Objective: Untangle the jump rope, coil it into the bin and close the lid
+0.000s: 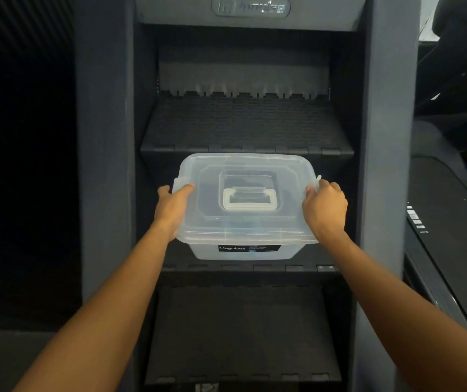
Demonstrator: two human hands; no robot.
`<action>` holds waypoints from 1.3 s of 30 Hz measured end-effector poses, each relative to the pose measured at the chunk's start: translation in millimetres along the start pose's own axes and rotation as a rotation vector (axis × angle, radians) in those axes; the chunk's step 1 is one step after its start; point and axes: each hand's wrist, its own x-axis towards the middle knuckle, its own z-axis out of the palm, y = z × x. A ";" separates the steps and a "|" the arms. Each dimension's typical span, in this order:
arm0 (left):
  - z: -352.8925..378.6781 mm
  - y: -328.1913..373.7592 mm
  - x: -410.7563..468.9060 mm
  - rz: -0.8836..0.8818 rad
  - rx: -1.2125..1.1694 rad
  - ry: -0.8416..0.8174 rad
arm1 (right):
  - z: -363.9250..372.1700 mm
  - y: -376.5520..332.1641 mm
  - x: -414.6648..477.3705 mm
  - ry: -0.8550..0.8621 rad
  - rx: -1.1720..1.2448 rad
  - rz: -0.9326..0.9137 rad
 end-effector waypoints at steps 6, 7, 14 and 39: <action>6.1 -0.2 1.6 0.190 0.305 0.217 | 0.0 -0.3 0.0 -0.005 0.016 0.001; 8.0 -0.8 1.8 0.295 0.443 0.283 | 0.1 -0.2 -0.1 -0.007 0.014 0.002; 14.4 -1.6 -6.6 0.535 0.678 0.388 | 0.1 -0.7 0.4 -0.017 0.030 0.010; 12.2 20.7 -11.3 0.670 1.128 0.318 | -3.8 -9.2 0.6 -0.081 -0.169 -0.283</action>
